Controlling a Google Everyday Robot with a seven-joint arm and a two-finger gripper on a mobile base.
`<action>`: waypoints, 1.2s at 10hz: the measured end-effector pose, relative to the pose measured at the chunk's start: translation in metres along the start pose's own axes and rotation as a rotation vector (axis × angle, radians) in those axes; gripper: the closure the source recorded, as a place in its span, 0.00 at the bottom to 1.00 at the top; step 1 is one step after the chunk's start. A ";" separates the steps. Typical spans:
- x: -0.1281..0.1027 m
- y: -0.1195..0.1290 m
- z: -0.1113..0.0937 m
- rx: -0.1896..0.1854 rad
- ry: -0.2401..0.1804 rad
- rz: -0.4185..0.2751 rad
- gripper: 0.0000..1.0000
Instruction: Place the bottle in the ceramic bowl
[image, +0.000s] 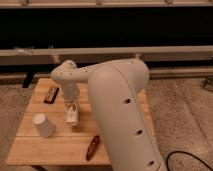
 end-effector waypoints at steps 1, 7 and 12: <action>-0.007 -0.014 -0.006 -0.001 0.003 0.029 1.00; -0.012 -0.034 -0.067 -0.021 -0.067 0.047 1.00; -0.017 -0.048 -0.102 -0.026 -0.082 0.060 1.00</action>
